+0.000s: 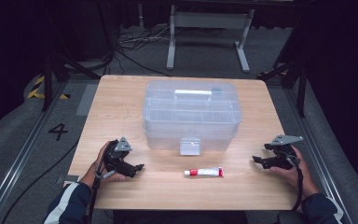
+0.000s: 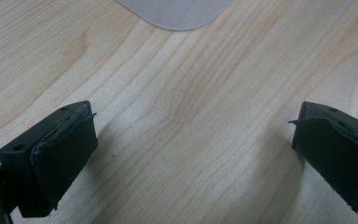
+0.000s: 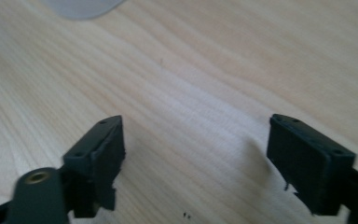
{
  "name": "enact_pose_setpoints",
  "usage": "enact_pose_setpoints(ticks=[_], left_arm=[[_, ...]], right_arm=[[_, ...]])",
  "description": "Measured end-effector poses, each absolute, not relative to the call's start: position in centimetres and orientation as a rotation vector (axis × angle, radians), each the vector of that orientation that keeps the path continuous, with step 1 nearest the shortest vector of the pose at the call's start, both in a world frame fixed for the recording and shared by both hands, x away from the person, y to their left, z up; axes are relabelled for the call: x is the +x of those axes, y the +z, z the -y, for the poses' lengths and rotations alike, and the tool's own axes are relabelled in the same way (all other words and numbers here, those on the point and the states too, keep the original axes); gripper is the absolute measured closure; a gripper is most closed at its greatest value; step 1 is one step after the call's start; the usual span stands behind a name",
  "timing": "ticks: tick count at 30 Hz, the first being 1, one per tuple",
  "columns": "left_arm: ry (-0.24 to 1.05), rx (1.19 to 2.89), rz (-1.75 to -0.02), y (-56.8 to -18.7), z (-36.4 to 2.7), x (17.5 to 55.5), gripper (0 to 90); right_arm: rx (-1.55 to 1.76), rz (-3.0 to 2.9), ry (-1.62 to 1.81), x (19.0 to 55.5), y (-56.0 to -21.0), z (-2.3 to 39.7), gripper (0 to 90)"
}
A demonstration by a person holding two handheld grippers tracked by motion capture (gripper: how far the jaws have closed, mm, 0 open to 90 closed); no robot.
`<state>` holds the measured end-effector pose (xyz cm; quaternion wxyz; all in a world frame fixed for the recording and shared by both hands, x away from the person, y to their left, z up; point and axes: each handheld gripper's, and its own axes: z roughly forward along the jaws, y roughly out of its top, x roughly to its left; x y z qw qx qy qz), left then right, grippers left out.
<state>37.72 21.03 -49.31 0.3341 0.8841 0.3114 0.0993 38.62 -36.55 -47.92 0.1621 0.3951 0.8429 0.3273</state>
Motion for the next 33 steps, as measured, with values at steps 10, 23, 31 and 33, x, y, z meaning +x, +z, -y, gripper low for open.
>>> enact_pose_setpoints(ticks=[10,23,31,33], left_arm=[[0.247,2.31,-0.795,-49.3,-21.0,37.9,0.1],[0.255,2.312,-0.796,-49.3,-21.0,38.0,0.2],[0.254,2.311,-0.796,-49.3,-21.0,38.0,0.2],[0.254,2.311,-0.797,-49.3,-21.0,38.0,0.2]], right_arm=[[1.073,-2.346,1.015,38.4,-44.7,36.1,19.4],[1.006,-2.298,1.021,38.3,-40.6,35.1,23.4],[0.946,-2.256,0.994,38.6,-37.5,33.9,26.2],[0.931,-2.246,0.995,38.7,-36.8,33.6,26.4]])
